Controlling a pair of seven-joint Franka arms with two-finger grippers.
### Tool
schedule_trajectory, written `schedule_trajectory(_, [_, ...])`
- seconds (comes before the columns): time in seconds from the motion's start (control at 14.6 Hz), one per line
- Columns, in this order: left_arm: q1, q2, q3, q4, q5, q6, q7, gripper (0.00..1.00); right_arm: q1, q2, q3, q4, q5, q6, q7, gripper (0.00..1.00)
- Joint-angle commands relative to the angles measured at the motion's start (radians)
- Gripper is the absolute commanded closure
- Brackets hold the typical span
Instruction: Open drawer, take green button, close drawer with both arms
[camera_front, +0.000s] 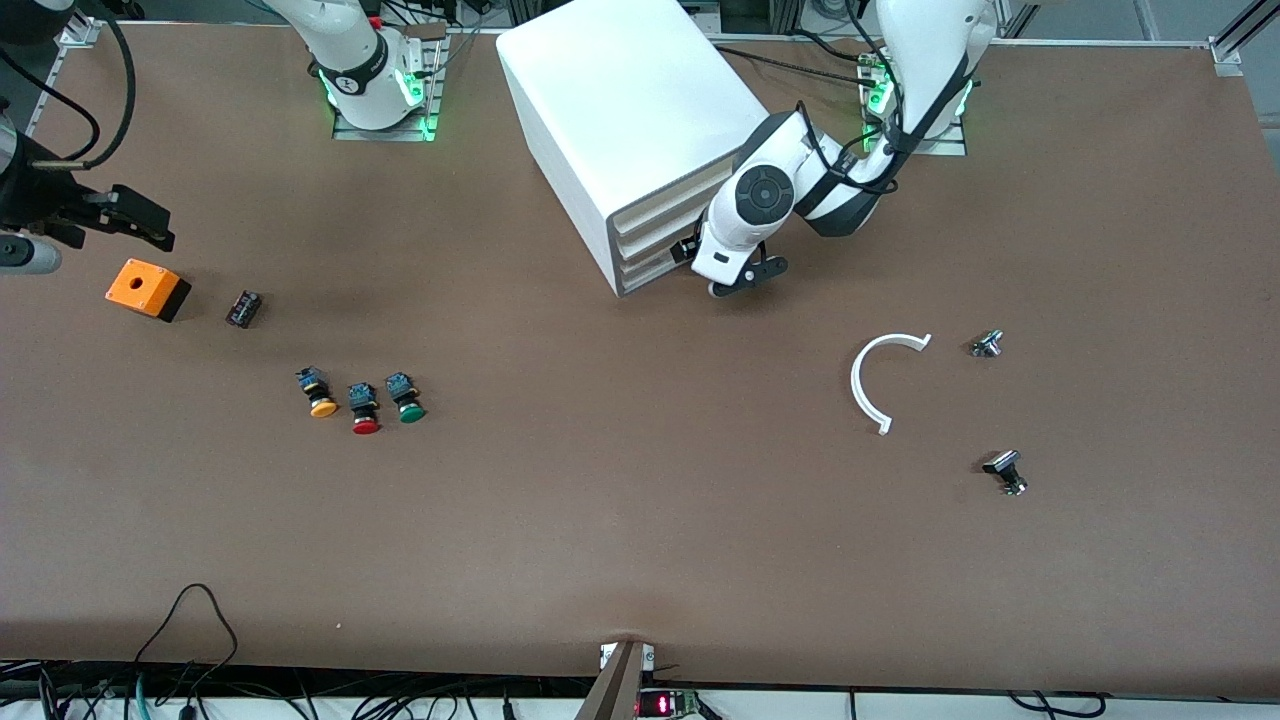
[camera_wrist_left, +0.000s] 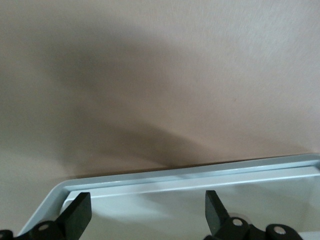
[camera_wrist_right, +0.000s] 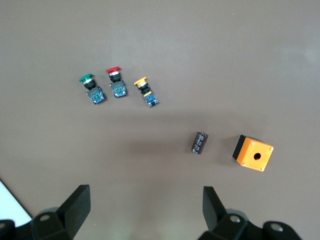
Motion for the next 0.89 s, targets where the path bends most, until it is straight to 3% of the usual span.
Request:
schedule_trajectory(0.0, [0.031, -0.082, 0.008, -0.016, -0.017, 0.026, 0.054, 0.0, -0.001, -0.043, -0.02, -0.054, 0.01, 0.032, 0.01, 0.01])
schedule_trajectory(0.34, [0.294, -0.235, 0.076, 0.063, -0.004, -0.024, 0.279, 0.0, -0.001, -0.085, -0.023, -0.126, 0.01, 0.086, 0.015, 0.01])
schedule_trajectory(0.48, [0.321, -0.269, 0.144, 0.138, -0.004, -0.154, 0.42, 0.0, -0.001, -0.078, -0.03, -0.119, 0.011, 0.074, 0.013, 0.01])
schedule_trajectory(0.69, [0.324, -0.319, 0.26, 0.305, -0.001, -0.457, 0.68, 0.0, 0.005, -0.069, -0.018, -0.109, 0.004, 0.051, 0.012, 0.01])
schedule_trajectory(0.82, [0.324, -0.359, 0.293, 0.401, 0.077, -0.594, 0.805, 0.0, 0.005, -0.063, -0.011, -0.108, 0.008, 0.045, 0.013, 0.01])
